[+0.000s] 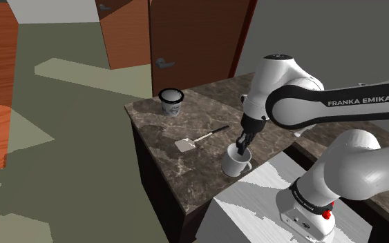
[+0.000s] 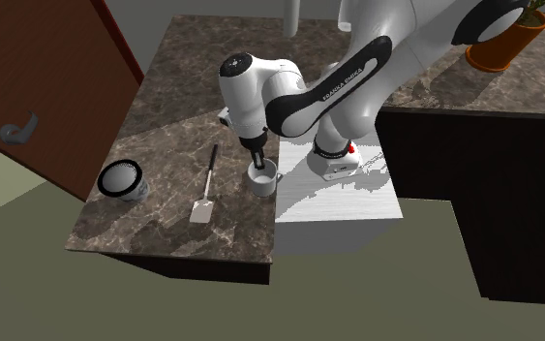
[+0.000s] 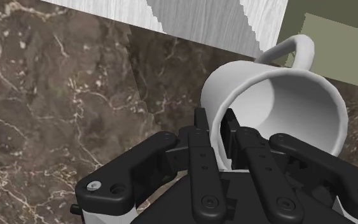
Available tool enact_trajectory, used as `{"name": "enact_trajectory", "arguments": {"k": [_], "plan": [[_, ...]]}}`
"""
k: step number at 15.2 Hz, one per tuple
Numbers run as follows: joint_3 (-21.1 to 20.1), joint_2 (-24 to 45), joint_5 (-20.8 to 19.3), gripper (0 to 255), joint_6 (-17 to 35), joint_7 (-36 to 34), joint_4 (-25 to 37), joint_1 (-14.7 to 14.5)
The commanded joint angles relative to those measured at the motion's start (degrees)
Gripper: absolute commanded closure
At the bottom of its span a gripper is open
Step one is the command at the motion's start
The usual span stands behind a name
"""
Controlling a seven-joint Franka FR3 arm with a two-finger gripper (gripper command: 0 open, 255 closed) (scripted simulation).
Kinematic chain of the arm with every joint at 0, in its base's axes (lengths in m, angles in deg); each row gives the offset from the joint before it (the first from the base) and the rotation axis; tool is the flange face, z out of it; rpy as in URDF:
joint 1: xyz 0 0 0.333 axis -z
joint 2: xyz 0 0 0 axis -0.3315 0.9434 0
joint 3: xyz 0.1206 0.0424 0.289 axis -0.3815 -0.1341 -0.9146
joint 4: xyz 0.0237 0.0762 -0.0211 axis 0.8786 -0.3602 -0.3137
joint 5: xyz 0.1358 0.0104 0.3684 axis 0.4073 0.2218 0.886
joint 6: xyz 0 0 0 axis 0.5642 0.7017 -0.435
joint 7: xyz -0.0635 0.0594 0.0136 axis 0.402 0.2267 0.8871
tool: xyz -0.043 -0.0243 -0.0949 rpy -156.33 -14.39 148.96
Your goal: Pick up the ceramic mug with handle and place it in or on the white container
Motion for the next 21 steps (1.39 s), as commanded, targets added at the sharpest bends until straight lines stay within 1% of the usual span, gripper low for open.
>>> {"name": "enact_trajectory", "arguments": {"k": [1, 11, 21], "plan": [[0.2, -0.6, -0.2, 255, -1.0, -0.1, 0.5, 0.1], [2.0, -4.4, -2.2, 255, -10.6, -1.0, 6.3, 0.7], [3.5, -5.9, -3.9, 255, -18.9, -1.8, 13.1, 1.3]]}}
